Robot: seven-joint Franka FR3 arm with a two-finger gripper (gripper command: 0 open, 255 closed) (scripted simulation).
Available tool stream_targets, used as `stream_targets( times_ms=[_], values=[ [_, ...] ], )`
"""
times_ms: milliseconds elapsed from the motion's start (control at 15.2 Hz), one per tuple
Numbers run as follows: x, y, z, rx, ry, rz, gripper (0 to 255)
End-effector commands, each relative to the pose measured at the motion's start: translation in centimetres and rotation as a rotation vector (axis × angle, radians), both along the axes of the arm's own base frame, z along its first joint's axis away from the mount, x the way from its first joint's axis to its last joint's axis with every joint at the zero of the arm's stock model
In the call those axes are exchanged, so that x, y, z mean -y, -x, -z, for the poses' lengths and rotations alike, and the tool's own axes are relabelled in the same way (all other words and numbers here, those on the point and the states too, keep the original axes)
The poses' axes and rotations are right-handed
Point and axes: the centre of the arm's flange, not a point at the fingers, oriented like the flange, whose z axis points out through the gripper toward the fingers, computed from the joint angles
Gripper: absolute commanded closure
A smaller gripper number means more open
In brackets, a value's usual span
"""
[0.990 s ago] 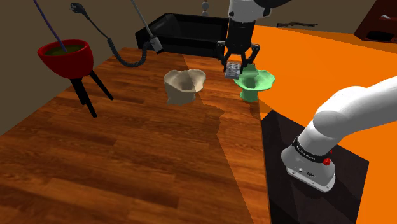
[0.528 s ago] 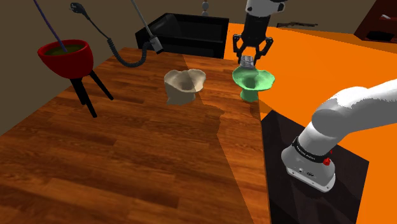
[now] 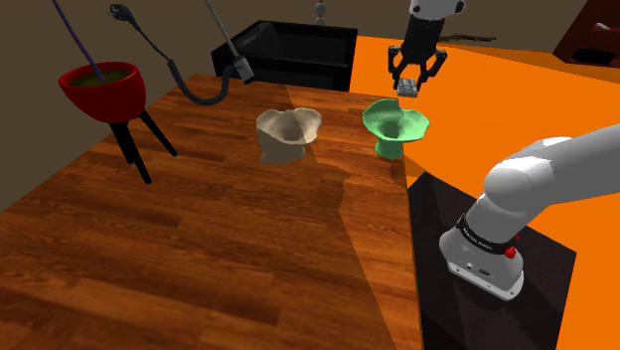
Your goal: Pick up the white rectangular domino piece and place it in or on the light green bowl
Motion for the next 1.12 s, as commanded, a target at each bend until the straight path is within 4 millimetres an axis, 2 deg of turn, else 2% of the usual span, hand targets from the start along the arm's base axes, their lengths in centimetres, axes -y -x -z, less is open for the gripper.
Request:
stream_targets(
  times_ms=[0, 792, 1056],
  values=[
    [0.8, 0.1, 0.6, 0.001, 0.001, -0.001, 255],
    [0.8, 0.1, 7.0, 0.001, 0.001, -0.001, 255],
    [0.8, 0.1, 7.0, 0.001, 0.001, -0.001, 255]
  ],
)
